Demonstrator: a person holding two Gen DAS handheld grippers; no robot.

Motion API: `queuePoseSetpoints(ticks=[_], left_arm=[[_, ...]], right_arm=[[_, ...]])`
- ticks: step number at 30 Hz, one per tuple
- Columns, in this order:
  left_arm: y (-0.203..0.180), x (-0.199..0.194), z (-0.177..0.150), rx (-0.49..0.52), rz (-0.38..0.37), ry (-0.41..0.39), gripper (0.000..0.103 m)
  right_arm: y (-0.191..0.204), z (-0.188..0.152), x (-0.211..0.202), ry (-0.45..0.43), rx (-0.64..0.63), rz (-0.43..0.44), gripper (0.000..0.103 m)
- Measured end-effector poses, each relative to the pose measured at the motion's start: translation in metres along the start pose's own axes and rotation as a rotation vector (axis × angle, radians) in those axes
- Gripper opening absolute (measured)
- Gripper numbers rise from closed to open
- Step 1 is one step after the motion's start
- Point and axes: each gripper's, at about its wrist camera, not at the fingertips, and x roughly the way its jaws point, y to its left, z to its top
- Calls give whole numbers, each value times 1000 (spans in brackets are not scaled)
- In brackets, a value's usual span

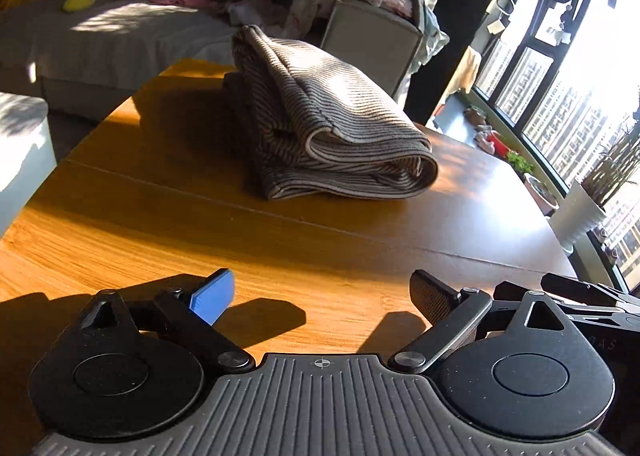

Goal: Fold clothes

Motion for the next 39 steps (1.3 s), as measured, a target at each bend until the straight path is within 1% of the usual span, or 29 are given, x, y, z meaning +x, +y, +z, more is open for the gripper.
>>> queuePoseSetpoints(ticks=[1,4,6,7,8,14,26,39], left_arm=[[-3,-2,-5,12,14,2,103],[-22,-6,-24,116,111,-27,103],[-32,-2,-29,177,165,-24,103],[-38,2,-27,191,185,-14,103],[-43,5,-26,204,206,-5,103],[-42,8,-25,172,224,-26,103],[-45,9,-25,170,239,-32,103],[-45,9,-25,169,240,-31,103]], right_arm=[[-2,-6,-3,18,0,-21,103],[-7,-24,-10,53,-7,-117,103],[-10,-25,-10,66,11,-188,103],[-12,-25,-9,69,24,-221,103],[-14,-25,-9,67,31,-227,103],[-10,-23,-4,63,12,-208,103],[-11,-22,-1,56,15,-203,103],[-11,-22,-1,54,15,-202,103]])
